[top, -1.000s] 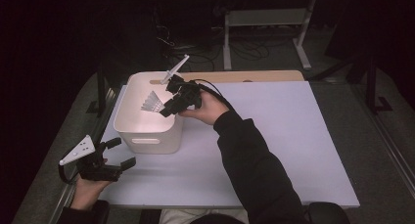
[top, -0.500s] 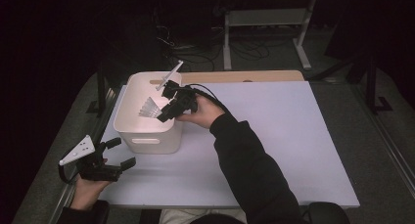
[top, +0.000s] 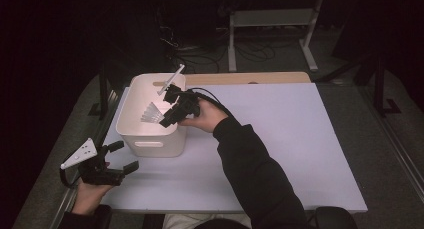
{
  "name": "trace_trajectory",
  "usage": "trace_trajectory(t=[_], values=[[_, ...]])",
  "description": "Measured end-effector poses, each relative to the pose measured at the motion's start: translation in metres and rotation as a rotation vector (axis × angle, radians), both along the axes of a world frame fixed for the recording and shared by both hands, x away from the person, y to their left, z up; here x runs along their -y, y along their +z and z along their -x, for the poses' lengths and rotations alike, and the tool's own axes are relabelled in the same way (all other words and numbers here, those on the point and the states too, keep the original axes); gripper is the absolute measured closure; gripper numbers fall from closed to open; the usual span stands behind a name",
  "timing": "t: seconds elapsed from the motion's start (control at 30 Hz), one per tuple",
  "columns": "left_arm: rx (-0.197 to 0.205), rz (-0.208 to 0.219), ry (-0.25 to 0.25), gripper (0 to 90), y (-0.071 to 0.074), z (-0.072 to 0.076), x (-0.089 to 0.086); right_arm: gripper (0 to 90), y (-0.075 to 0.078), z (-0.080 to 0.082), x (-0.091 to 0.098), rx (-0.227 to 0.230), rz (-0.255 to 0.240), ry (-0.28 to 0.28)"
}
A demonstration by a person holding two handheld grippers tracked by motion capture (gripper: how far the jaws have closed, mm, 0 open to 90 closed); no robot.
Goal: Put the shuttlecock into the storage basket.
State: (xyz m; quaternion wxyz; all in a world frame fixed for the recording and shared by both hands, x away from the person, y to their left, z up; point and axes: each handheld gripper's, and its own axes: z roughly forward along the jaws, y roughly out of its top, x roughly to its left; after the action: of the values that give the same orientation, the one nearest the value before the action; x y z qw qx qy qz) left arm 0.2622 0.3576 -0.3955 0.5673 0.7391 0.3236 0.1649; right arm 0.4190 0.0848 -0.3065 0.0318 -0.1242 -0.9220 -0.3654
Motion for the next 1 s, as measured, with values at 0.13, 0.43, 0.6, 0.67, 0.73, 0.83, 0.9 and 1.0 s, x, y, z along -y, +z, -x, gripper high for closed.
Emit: trace_trajectory(t=[0.13, 0.43, 0.6, 0.67, 0.73, 0.83, 0.9, 1.0], values=[[0.0, 0.001, 0.0, 0.0, 0.0, 0.0, 0.0, 63.7, -0.002, -0.001, -0.002, -0.005, 0.008, 0.004], [-0.005, -0.001, -0.003, 0.0, 0.0, 0.0, 0.0, 51.9, -0.005, -0.004, -0.002, -0.03, 0.01, 0.011], [-0.004, 0.0, -0.002, 0.0, 0.0, 0.0, 0.0, 44.6, -0.001, -0.004, 0.003, -0.027, -0.007, -0.008], [-0.004, 0.0, -0.002, 0.0, 0.0, 0.0, 0.0, 39.8, 0.0, -0.005, 0.006, -0.023, -0.014, -0.024], [-0.005, -0.001, -0.003, 0.0, 0.0, 0.0, 0.0, 35.4, 0.0, -0.006, 0.008, -0.019, -0.016, -0.027], [-0.004, -0.002, -0.003, 0.0, 0.0, 0.0, 0.0, 29.2, 0.001, -0.006, 0.011, -0.008, -0.022, -0.047], [-0.005, -0.001, -0.002, 0.0, 0.0, 0.0, 0.0, 24.7, 0.002, -0.006, 0.014, -0.003, -0.032, -0.057], [-0.004, -0.002, -0.003, 0.0, 0.0, 0.0, 0.0, 17.6, 0.005, -0.006, 0.018, 0.009, -0.053, -0.076]])
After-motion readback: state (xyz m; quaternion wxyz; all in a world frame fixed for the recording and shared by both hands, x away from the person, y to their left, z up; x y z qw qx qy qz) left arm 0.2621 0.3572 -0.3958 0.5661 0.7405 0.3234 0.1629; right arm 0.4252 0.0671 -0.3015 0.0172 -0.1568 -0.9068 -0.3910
